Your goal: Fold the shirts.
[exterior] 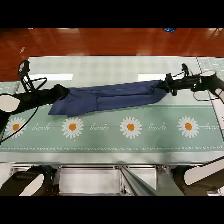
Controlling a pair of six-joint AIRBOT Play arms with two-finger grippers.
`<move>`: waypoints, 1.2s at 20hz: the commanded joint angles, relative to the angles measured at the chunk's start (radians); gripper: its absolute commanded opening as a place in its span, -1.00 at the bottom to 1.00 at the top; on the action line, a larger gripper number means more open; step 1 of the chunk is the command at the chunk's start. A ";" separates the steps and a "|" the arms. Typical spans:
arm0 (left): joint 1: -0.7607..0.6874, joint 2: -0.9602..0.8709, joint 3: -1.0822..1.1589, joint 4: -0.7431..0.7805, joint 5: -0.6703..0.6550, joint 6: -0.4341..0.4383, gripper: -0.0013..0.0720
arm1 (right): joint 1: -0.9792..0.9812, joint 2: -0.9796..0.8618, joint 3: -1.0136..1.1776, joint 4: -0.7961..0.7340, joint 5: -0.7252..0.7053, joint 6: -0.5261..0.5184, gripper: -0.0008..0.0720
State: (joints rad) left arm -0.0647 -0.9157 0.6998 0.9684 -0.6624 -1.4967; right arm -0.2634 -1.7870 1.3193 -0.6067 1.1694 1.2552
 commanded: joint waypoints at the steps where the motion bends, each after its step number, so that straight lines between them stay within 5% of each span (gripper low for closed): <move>1: -0.019 0.000 0.000 -0.010 -0.002 0.004 -0.92 | -0.001 0.134 0.017 -0.175 0.092 0.016 -0.90; 6: -0.191 -0.123 0.078 -0.045 -0.021 0.043 -0.92 | -0.002 0.536 -0.156 -0.294 0.127 0.002 -0.90; 12: -0.502 -0.644 0.558 -0.045 -0.134 0.025 -0.92 | -0.002 0.946 -0.348 -0.290 0.141 0.088 -0.90; 18: -0.737 -1.052 1.034 -0.114 -0.346 -0.061 -0.92 | -0.002 1.053 -0.380 -0.251 0.148 0.140 -0.90; 24: -0.787 -1.133 1.093 -0.236 -0.376 -0.050 -0.92 | 0.000 1.053 -0.380 -0.237 0.129 0.148 -0.89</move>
State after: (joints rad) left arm -0.8349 -2.0087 1.7527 0.7860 -1.0069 -1.5517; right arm -0.2646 -0.7414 0.9421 -0.8528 1.3083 1.3911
